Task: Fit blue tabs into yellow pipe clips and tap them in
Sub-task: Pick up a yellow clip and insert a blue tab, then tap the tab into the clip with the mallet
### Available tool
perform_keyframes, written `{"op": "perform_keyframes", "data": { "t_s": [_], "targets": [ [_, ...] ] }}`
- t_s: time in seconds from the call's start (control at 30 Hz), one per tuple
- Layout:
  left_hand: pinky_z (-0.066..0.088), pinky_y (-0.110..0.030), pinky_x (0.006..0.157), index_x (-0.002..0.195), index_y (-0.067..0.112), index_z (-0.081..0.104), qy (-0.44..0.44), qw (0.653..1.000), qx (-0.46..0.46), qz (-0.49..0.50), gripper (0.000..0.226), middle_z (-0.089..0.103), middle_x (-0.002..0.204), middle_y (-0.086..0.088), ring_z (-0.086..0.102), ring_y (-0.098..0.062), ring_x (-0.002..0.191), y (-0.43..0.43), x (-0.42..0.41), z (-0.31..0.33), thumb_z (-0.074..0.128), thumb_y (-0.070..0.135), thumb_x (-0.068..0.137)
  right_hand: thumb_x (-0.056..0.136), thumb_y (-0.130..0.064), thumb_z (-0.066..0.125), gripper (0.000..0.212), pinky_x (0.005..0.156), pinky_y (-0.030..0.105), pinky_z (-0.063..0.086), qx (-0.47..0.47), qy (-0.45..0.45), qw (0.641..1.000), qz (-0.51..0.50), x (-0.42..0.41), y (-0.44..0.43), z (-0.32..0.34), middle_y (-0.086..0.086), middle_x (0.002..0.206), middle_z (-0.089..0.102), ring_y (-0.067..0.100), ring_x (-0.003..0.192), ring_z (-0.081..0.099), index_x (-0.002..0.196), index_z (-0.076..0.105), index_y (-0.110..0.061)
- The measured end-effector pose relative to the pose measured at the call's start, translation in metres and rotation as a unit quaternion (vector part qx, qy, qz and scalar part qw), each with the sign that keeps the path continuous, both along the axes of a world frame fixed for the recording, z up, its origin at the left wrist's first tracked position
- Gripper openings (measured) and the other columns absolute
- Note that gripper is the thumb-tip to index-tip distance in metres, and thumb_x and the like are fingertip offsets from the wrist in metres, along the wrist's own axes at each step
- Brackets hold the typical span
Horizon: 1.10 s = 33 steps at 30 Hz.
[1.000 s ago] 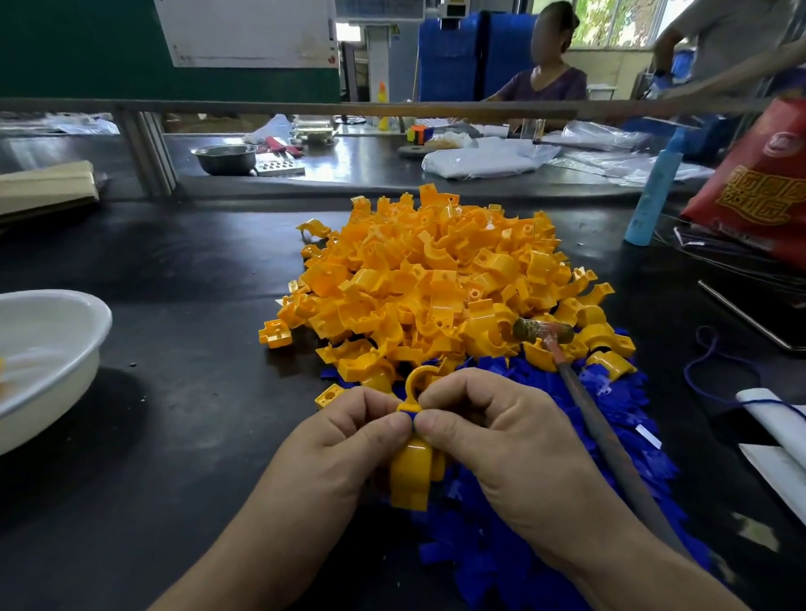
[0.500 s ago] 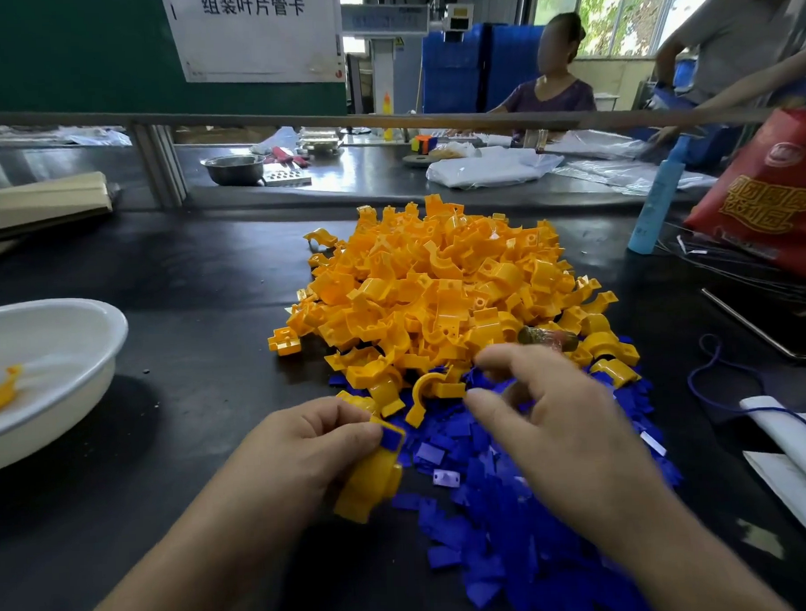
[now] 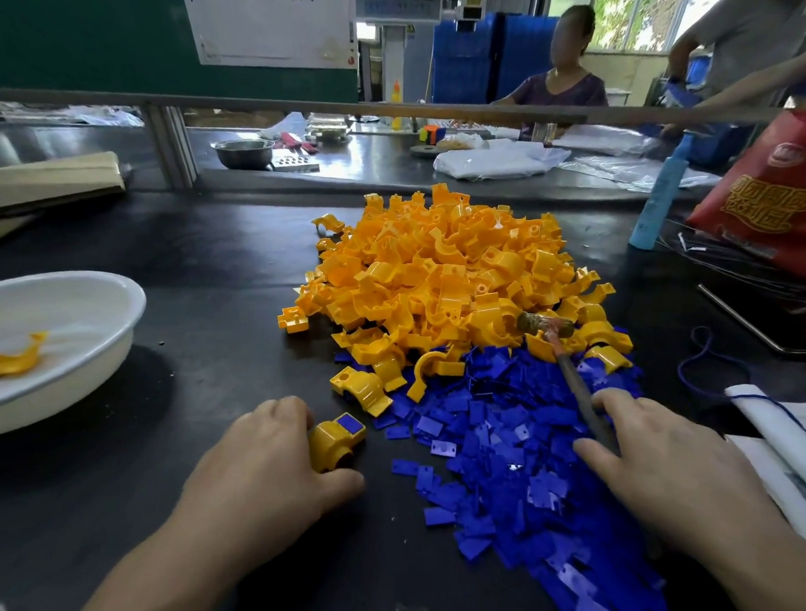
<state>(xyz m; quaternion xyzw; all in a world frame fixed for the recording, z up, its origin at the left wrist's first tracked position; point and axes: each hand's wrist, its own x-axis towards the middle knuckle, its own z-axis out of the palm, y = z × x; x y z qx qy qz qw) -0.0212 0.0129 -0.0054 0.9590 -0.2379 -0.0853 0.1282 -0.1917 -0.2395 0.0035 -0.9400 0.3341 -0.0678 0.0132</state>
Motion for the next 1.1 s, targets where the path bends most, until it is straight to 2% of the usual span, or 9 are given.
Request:
{"op": "perform_keyframes", "data": {
  "t_s": [0.13, 0.27, 0.37, 0.5, 0.57, 0.63, 0.7, 0.87, 1.1],
  "targets": [
    [0.047, -0.023, 0.072, 0.108, 0.039, 0.047, -0.039, 0.999, -0.016, 0.002, 0.044, 0.044, 0.093, 0.020, 0.047, -0.003, 0.088, 0.002, -0.003, -0.007, 0.061, 0.066, 0.077, 0.090, -0.051, 0.047, 0.025, 0.063, 0.033, 0.040, 0.024, -0.015, 1.000, -0.005, 0.001, -0.003, 0.000, -0.010, 0.093, 0.049, 0.020, 0.091, 0.060, 0.110, 0.039, -0.038],
    [0.043, -0.022, 0.070, 0.115, 0.039, 0.046, -0.059, 0.997, -0.043, 0.016, 0.061, 0.046, 0.102, 0.020, 0.047, -0.003, 0.094, -0.001, -0.009, -0.010, 0.057, 0.079, 0.070, 0.091, -0.037, 0.045, 0.021, 0.061, 0.034, 0.039, 0.016, -0.026, 0.999, -0.013, 0.000, -0.007, -0.001, -0.007, 0.088, 0.048, 0.021, 0.082, 0.058, 0.112, 0.042, -0.032],
    [0.037, -0.023, 0.071, 0.116, 0.039, 0.046, -0.097, 0.994, -0.042, 0.016, 0.056, 0.047, 0.105, 0.018, 0.044, -0.003, 0.096, -0.006, -0.014, -0.013, 0.053, 0.077, 0.075, 0.090, -0.028, 0.045, 0.025, 0.056, 0.032, 0.037, 0.077, -0.087, 0.993, -0.029, -0.003, -0.007, 0.001, -0.005, 0.085, 0.054, 0.017, 0.070, 0.055, 0.115, 0.048, -0.030],
    [0.041, -0.024, 0.075, 0.117, 0.040, 0.047, -0.112, 0.993, -0.048, 0.004, 0.041, 0.049, 0.108, 0.017, 0.046, -0.005, 0.100, -0.005, -0.011, -0.014, 0.052, 0.064, 0.084, 0.090, -0.029, 0.053, 0.030, 0.045, 0.029, 0.046, 0.275, -0.252, 0.927, -0.018, -0.007, 0.009, 0.018, 0.004, 0.060, 0.064, 0.015, 0.042, 0.059, 0.116, 0.052, -0.044],
    [0.041, -0.023, 0.073, 0.116, 0.040, 0.047, -0.101, 0.993, -0.055, 0.001, 0.039, 0.047, 0.105, 0.018, 0.045, -0.005, 0.097, -0.002, -0.009, -0.014, 0.055, 0.062, 0.084, 0.086, -0.041, 0.053, 0.032, 0.047, 0.033, 0.049, 0.316, -0.264, 0.910, 0.045, -0.010, 0.024, 0.028, 0.004, 0.060, 0.065, 0.016, 0.041, 0.059, 0.108, 0.047, -0.063],
    [0.042, -0.022, 0.074, 0.116, 0.041, 0.046, -0.086, 0.994, -0.061, -0.004, 0.039, 0.045, 0.104, 0.019, 0.044, -0.003, 0.096, 0.002, -0.007, -0.015, 0.057, 0.061, 0.084, 0.086, -0.042, 0.052, 0.035, 0.043, 0.024, 0.048, 0.344, -0.228, 0.905, 0.105, -0.014, 0.042, 0.036, -0.001, 0.059, 0.066, 0.011, 0.041, 0.059, 0.100, 0.042, -0.073],
    [0.045, -0.022, 0.077, 0.117, 0.042, 0.046, -0.076, 0.995, -0.065, -0.012, 0.041, 0.045, 0.105, 0.020, 0.044, -0.003, 0.097, 0.003, -0.006, -0.015, 0.058, 0.061, 0.084, 0.089, -0.038, 0.052, 0.040, 0.044, 0.013, 0.044, 0.362, -0.163, 0.907, 0.140, -0.014, 0.059, 0.039, -0.010, 0.063, 0.066, 0.003, 0.046, 0.059, 0.100, 0.039, -0.074],
    [0.045, -0.024, 0.079, 0.116, 0.041, 0.047, -0.077, 0.995, -0.069, -0.013, 0.040, 0.047, 0.107, 0.019, 0.045, -0.004, 0.099, 0.004, -0.005, -0.015, 0.059, 0.060, 0.084, 0.093, -0.050, 0.044, 0.037, 0.074, 0.004, 0.042, 0.301, -0.011, 0.941, 0.156, -0.009, 0.085, 0.028, -0.025, 0.096, 0.057, -0.012, 0.089, 0.054, 0.095, 0.017, -0.076],
    [0.047, -0.026, 0.078, 0.110, 0.039, 0.050, -0.092, 0.993, -0.075, -0.013, 0.034, 0.048, 0.101, 0.017, 0.046, -0.005, 0.094, 0.003, -0.005, -0.017, 0.059, 0.059, 0.083, 0.097, -0.051, 0.033, 0.045, 0.065, -0.009, 0.027, 0.306, 0.041, 0.934, 0.181, -0.016, 0.094, 0.023, -0.044, 0.085, 0.031, -0.011, 0.117, 0.042, 0.094, -0.007, -0.071]
  ]
}}
